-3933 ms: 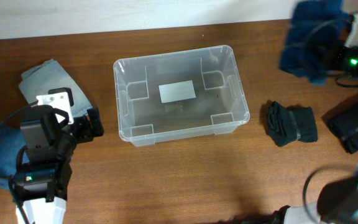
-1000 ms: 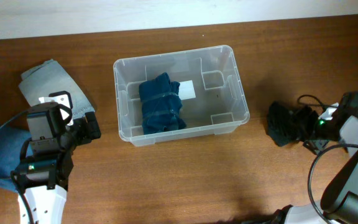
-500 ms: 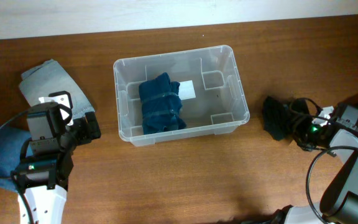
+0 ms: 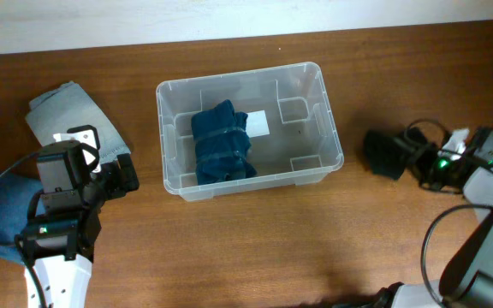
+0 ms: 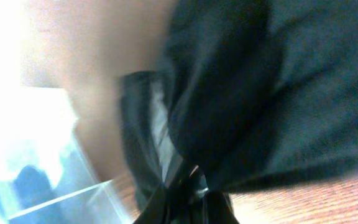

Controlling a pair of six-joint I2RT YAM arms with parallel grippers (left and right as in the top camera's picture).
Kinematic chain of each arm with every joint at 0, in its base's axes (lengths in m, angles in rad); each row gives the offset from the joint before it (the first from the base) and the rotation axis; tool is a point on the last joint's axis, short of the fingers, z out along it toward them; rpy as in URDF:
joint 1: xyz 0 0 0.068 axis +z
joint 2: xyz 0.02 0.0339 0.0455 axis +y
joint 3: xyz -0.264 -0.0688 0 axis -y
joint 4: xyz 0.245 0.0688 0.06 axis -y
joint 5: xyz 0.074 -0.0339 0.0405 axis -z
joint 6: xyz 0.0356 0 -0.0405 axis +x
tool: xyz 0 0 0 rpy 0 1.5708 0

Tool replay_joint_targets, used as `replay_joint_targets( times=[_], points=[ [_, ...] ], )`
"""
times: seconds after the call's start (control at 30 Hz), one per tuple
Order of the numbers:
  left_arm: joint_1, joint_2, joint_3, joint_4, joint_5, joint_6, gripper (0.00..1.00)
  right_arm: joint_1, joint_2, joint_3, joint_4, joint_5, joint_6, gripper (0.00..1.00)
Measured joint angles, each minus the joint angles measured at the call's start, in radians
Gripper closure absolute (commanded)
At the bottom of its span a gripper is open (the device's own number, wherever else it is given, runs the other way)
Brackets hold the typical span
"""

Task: Pack container
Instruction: 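Move the right gripper to the black bundle and grasp it, then place the black bundle in the bin beside the teal one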

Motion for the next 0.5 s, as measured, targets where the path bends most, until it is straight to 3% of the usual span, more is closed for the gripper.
replay_joint_targets(
  times=[0.23, 0.5],
  points=[
    [0.0, 0.0, 0.0, 0.0, 0.0, 0.0, 0.01, 0.134, -0.15, 0.284, -0.251, -0.025, -0.184, 0.96],
    [0.0, 0.0, 0.0, 0.0, 0.0, 0.0, 0.01, 0.502, -0.206, 0.431, -0.339, -0.028, -0.401, 0.96]
  ],
)
